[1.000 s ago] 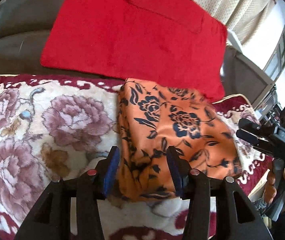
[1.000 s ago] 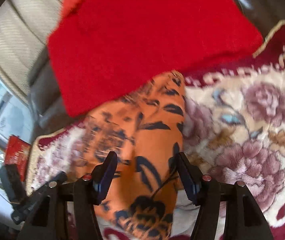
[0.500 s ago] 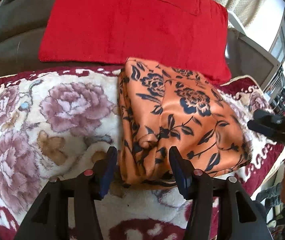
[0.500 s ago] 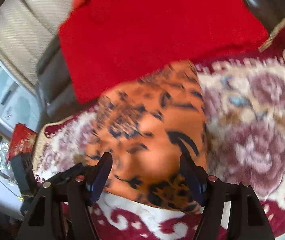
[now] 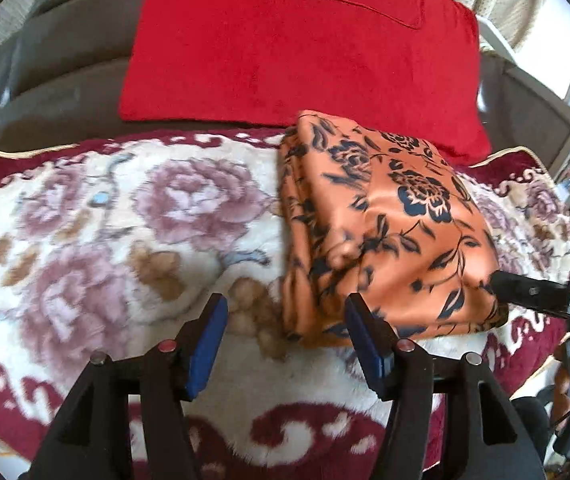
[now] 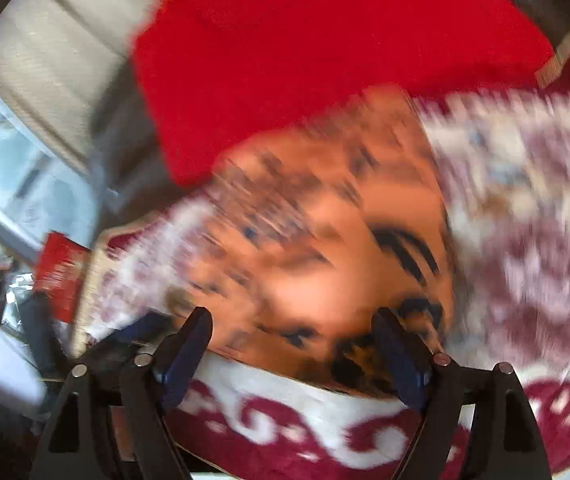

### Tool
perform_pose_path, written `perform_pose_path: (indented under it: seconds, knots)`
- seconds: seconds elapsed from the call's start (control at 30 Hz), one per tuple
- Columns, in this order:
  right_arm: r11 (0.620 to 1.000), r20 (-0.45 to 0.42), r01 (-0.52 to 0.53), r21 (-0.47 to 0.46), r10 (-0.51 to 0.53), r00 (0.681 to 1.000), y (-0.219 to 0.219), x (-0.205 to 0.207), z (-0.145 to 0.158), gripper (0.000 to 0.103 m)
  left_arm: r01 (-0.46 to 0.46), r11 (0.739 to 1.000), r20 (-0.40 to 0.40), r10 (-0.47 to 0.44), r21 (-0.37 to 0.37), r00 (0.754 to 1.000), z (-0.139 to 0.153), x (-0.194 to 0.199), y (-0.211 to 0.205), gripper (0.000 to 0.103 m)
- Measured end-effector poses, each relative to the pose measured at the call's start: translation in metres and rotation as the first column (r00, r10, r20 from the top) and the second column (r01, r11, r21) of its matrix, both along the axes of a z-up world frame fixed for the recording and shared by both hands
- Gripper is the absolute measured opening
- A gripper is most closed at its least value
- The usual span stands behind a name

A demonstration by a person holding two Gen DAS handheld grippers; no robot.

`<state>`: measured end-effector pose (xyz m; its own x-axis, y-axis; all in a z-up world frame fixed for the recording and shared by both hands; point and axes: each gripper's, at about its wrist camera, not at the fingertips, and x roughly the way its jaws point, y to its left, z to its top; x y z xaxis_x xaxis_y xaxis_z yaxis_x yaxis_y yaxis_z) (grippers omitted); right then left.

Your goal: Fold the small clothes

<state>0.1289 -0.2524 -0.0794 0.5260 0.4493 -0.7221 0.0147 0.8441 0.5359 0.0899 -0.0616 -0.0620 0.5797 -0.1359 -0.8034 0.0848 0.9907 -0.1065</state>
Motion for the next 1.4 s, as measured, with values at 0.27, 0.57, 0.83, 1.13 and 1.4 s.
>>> perform_pose_path:
  seconds: [0.27,0.57,0.83,1.13,1.4]
  knots:
    - [0.978,0.168,0.078,-0.192,-0.046,0.985,0.017,-0.054,0.059,0.088,-0.087,0.993,0.124,0.076,0.083,0.989,0.040,-0.038,-0.002,0.087]
    - [0.921,0.157,0.070,-0.384,-0.010,0.988,0.051,-0.085,0.054,0.089,-0.079,0.988,0.154,0.058,0.132,0.986,0.057,-0.059,-0.015,0.089]
    - [0.915,0.161,0.110,-0.389,-0.050,0.986,0.049,-0.093,0.052,0.089,-0.095,0.986,0.151,0.074,0.139,0.986,0.061,-0.063,-0.017,0.089]
    - [0.910,0.153,0.128,-0.395,-0.072,0.986,0.043,-0.088,0.050,0.090,-0.105,0.985,0.101,0.091,0.138,0.991,0.050,-0.053,-0.021,0.089]
    - [0.907,0.138,0.129,-0.400,-0.079,0.987,0.039,-0.079,0.045,0.090,-0.097,0.993,0.081,0.091,0.066,0.993,0.051,-0.042,-0.028,0.090]
